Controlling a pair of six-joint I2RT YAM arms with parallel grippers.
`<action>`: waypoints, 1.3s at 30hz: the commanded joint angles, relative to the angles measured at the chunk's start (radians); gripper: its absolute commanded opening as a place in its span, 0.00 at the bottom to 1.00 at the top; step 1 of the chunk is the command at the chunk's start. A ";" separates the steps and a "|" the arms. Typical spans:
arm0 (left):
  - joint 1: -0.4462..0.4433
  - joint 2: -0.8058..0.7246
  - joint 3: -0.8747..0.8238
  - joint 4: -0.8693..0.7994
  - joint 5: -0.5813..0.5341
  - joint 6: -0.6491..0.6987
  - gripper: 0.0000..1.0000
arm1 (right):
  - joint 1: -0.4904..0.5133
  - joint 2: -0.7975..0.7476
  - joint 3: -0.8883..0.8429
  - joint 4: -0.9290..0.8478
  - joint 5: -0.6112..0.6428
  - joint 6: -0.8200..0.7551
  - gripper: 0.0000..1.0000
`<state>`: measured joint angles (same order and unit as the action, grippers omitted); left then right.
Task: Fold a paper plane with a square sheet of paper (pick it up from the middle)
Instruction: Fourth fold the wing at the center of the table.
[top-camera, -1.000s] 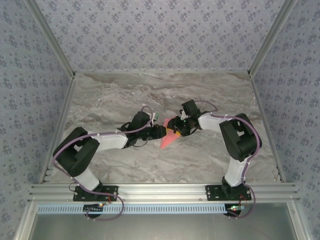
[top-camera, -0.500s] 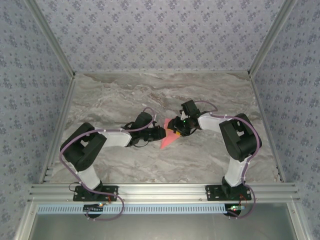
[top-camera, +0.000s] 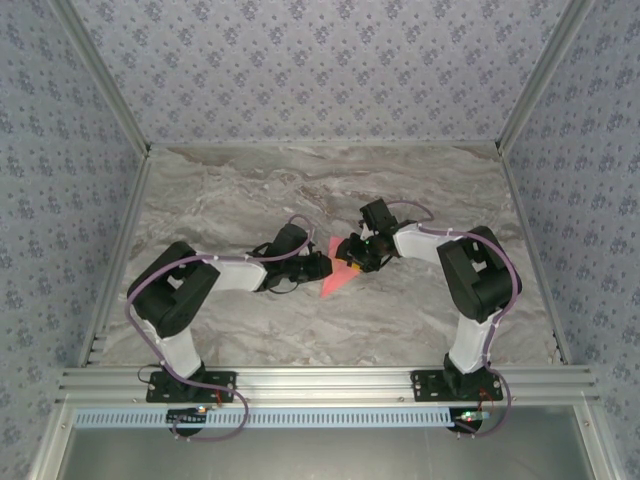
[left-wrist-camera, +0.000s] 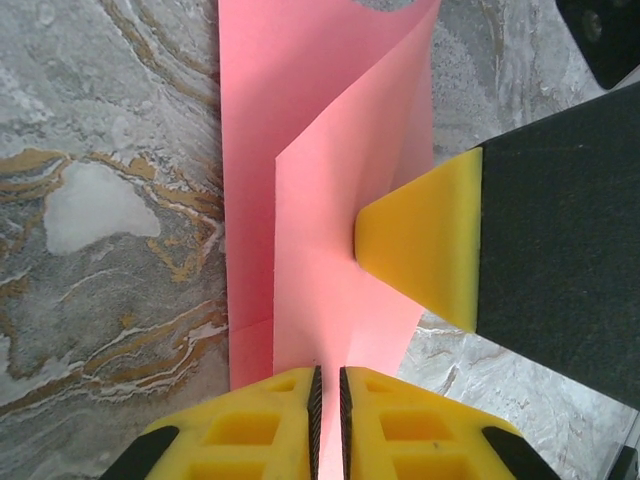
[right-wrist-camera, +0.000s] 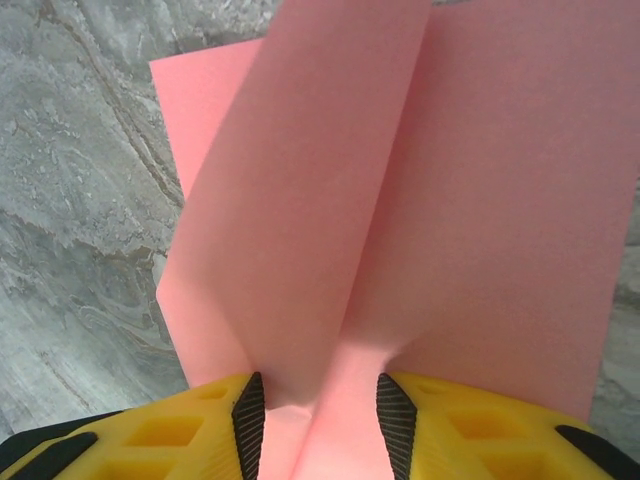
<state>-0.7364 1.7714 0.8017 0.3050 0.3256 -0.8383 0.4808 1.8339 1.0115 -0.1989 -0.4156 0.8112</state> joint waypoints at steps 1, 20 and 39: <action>0.004 0.013 0.024 -0.010 -0.004 0.022 0.15 | -0.005 0.065 -0.024 -0.135 0.135 0.013 0.40; 0.004 0.023 0.024 -0.031 -0.009 0.027 0.14 | -0.004 0.110 0.012 -0.215 0.169 0.022 0.37; 0.012 0.013 -0.012 0.002 0.018 0.001 0.14 | 0.005 0.174 0.068 -0.323 0.227 0.016 0.44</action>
<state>-0.7326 1.7844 0.7948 0.2958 0.3267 -0.8322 0.4927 1.8996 1.1374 -0.3706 -0.3832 0.8227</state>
